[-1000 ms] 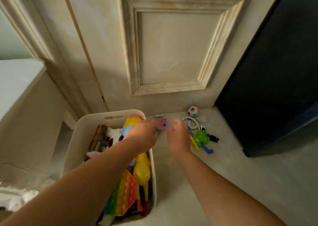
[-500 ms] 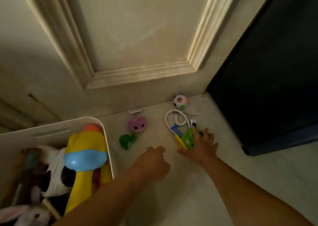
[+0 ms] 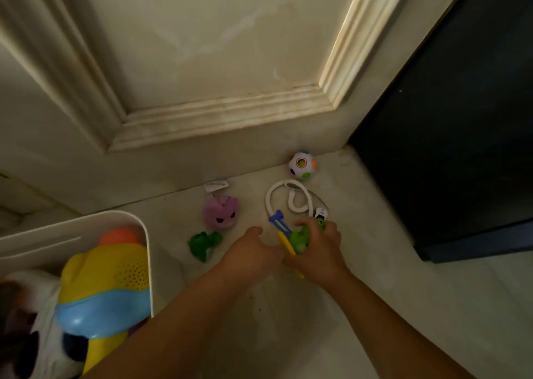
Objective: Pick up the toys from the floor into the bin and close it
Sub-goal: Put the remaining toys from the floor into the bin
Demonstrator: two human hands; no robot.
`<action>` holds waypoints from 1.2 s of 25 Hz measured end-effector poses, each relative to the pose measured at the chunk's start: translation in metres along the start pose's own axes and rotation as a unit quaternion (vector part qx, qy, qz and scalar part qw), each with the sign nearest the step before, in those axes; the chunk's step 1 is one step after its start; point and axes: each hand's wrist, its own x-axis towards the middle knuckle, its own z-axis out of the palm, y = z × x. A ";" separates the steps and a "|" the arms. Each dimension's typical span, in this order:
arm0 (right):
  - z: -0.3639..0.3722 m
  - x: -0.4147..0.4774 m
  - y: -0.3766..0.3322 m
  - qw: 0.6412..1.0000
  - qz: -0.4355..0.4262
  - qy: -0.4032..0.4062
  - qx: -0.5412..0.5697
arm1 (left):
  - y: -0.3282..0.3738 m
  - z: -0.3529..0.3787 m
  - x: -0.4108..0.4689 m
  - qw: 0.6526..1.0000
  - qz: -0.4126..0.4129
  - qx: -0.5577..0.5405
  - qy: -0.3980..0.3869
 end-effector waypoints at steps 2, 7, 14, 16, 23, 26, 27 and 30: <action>-0.005 -0.006 -0.023 0.994 -0.018 -0.014 0.106 | 0.004 -0.002 -0.003 0.996 -0.017 -0.091 -0.007; -0.017 -0.017 -0.081 0.973 -0.095 -0.118 0.172 | 0.005 -0.017 -0.007 0.920 -0.058 -0.370 -0.111; -0.033 0.008 -0.061 0.820 0.112 -0.218 0.518 | 0.009 -0.026 -0.007 0.867 -0.091 -0.478 -0.111; -0.025 0.017 -0.042 0.778 0.177 -0.219 0.562 | 0.015 -0.026 -0.008 0.860 -0.083 -0.491 -0.110; -0.016 0.026 -0.023 0.817 0.212 -0.015 0.537 | 0.016 -0.028 -0.005 0.831 -0.087 -0.546 -0.061; -0.025 0.033 -0.007 0.918 0.239 0.140 0.283 | 0.014 -0.031 -0.003 0.817 -0.095 -0.567 -0.039; -0.027 0.035 -0.004 0.936 0.239 0.133 0.220 | 0.013 -0.031 -0.001 0.812 -0.099 -0.574 -0.029; -0.021 0.046 -0.002 0.978 0.197 0.058 0.019 | 0.016 -0.031 -0.003 0.790 -0.102 -0.605 -0.014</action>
